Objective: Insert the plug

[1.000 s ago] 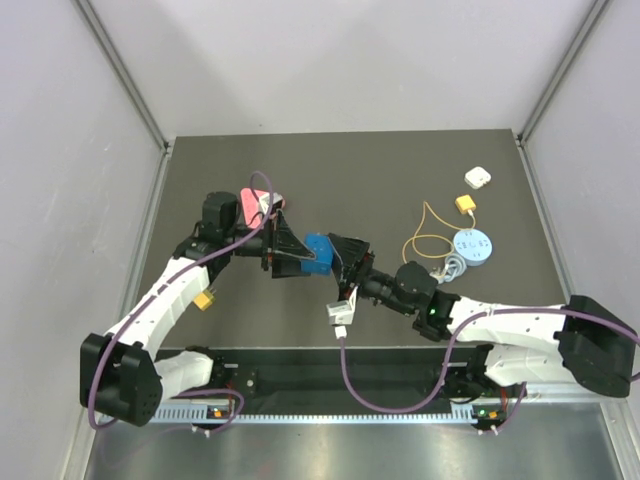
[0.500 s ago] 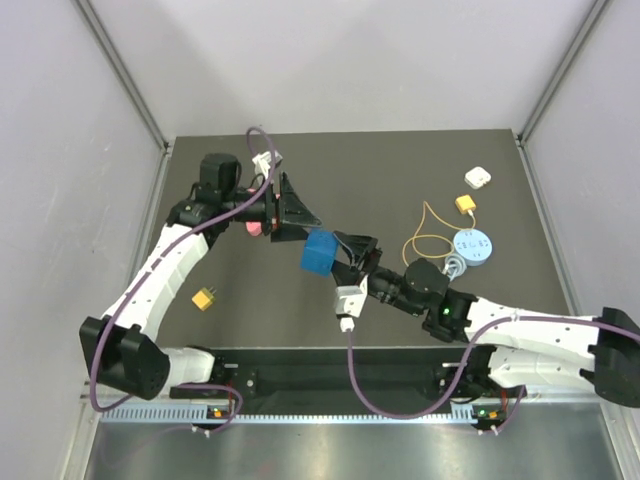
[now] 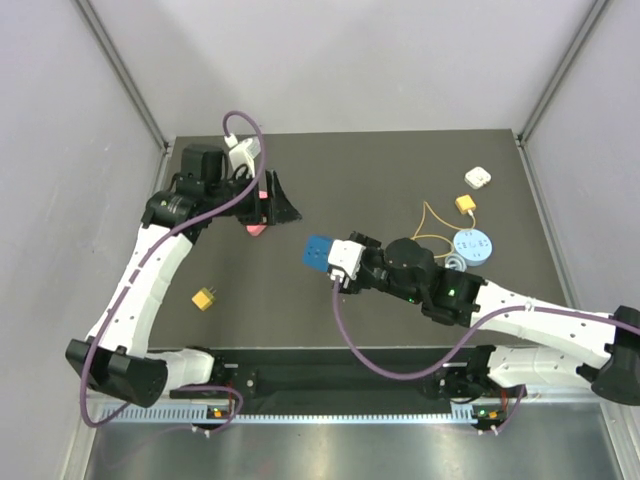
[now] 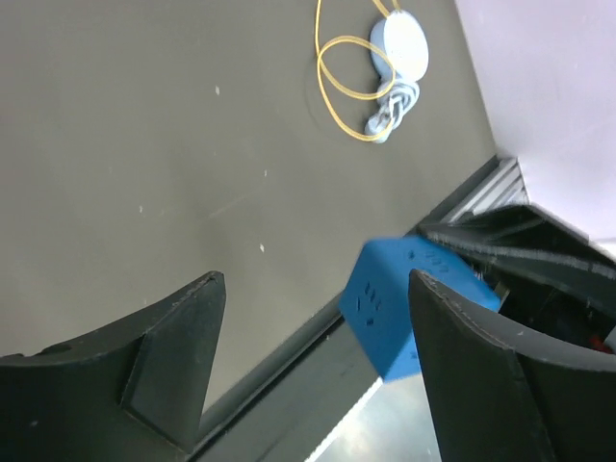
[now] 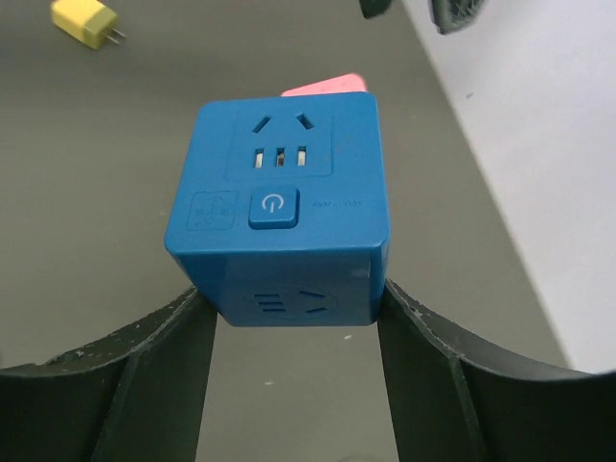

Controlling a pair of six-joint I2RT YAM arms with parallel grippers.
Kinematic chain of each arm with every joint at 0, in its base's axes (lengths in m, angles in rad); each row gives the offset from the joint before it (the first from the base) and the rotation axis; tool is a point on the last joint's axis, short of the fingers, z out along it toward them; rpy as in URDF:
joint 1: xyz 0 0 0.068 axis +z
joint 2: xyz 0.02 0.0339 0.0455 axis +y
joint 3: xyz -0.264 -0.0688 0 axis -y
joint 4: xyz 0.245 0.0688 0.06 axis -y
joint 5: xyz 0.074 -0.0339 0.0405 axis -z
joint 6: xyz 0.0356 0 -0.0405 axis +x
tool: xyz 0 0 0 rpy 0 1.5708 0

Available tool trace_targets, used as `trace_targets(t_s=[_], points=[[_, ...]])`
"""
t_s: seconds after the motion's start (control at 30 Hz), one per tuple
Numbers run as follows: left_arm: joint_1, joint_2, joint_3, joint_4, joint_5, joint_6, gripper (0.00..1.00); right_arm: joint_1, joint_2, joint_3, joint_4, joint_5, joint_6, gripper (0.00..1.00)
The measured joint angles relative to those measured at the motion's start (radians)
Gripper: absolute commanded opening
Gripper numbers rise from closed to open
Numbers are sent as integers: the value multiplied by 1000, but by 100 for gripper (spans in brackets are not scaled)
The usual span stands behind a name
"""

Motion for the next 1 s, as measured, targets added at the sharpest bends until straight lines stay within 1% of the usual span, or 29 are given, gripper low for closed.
trace_targets(t_s=[0.03, 0.07, 0.17, 0.2, 0.37, 0.43, 0.67, 1.0], points=[[0, -10, -7, -13, 0, 4, 82, -3, 8, 18, -27, -3, 28, 0], [-1, -17, -15, -20, 2, 7, 87, -4, 15, 35, -56, -6, 57, 0], [-15, -62, -84, -16, 6, 2, 95, -13, 21, 48, -117, -32, 133, 0], [-19, -80, -107, -14, 10, -5, 97, -16, 21, 48, -137, -40, 152, 0], [-32, -140, -140, -3, 30, -33, 98, -31, 55, 73, -209, -71, 209, 0], [-43, -146, -140, 6, 33, -37, 96, -34, 74, 87, -218, -79, 222, 0], [-147, -135, -194, 35, -3, -71, 93, -51, 90, 101, -226, -107, 257, 0], [-276, -102, -261, 101, -75, -138, 95, -79, 90, 121, -225, -143, 283, 0]])
